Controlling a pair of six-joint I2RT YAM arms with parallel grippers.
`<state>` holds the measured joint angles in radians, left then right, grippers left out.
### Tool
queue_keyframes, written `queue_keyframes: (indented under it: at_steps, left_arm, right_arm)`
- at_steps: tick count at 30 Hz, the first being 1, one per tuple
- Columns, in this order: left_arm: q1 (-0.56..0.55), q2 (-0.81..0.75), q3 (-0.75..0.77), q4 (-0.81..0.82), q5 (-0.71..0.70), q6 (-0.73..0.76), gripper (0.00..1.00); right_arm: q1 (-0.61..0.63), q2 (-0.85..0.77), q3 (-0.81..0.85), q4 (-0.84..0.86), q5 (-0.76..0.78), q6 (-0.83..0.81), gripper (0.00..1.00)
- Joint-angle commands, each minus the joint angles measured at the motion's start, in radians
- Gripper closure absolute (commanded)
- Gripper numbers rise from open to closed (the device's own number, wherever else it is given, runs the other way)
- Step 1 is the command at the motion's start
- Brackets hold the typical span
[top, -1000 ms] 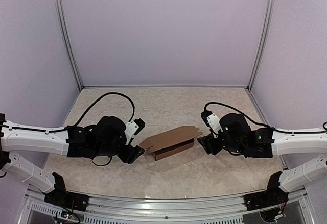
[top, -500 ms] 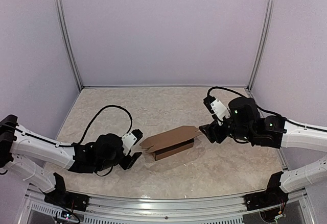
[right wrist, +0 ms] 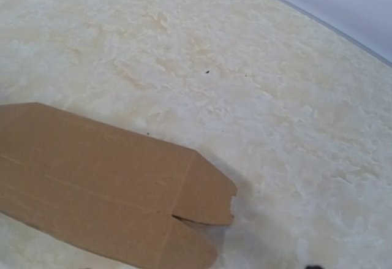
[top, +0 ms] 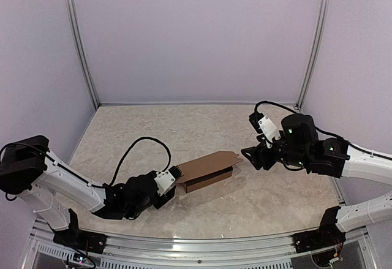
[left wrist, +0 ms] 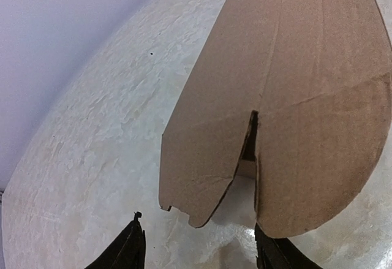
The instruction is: Fold the paper box
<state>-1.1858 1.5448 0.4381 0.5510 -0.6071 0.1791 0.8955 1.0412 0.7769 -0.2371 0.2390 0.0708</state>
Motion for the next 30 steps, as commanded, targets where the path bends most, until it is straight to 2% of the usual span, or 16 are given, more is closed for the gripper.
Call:
queue_keyframes:
  at_steps: [1,5,21,30]
  left_arm:
    - [-0.021,0.045,-0.004,0.089,-0.076,0.035,0.41]
    - [-0.024,0.084,0.003,0.147,-0.075,0.036,0.43]
    - [-0.038,0.142,0.06,0.158,-0.107,0.085,0.57]
    - [-0.038,0.161,0.064,0.145,-0.11,0.082,0.85]
  right_arm:
    - [-0.013,-0.015,-0.023,0.016,-0.037,0.011,0.27]
    - [-0.019,-0.018,-0.035,0.026,-0.053,0.022,0.26]
    - [-0.025,-0.04,-0.078,0.057,-0.07,0.053,0.27]
    - [-0.027,-0.035,-0.086,0.065,-0.068,0.06,0.27]
